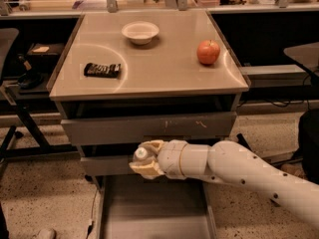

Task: Pick blue plastic bottle from bottom drawer and place on counter

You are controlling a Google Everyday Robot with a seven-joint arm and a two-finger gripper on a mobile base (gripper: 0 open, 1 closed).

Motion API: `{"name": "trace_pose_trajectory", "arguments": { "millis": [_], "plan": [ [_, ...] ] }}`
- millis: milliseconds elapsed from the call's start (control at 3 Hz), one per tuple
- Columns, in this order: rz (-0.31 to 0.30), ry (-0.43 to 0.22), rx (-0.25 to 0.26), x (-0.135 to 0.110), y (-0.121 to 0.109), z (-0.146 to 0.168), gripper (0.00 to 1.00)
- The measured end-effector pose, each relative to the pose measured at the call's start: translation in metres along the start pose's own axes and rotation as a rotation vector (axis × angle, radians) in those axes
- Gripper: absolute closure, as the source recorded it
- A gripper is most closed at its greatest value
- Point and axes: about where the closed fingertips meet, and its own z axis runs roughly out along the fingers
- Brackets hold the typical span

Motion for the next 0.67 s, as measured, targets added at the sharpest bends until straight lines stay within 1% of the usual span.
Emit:
{"name": "trace_pose_trajectory", "arguments": {
  "millis": [333, 667],
  "plan": [
    [-0.041, -0.01, 0.012, -0.03, -0.004, -0.019, 1.0],
    [-0.082, -0.014, 0.044, -0.069, -0.018, -0.048, 1.0]
  ]
}}
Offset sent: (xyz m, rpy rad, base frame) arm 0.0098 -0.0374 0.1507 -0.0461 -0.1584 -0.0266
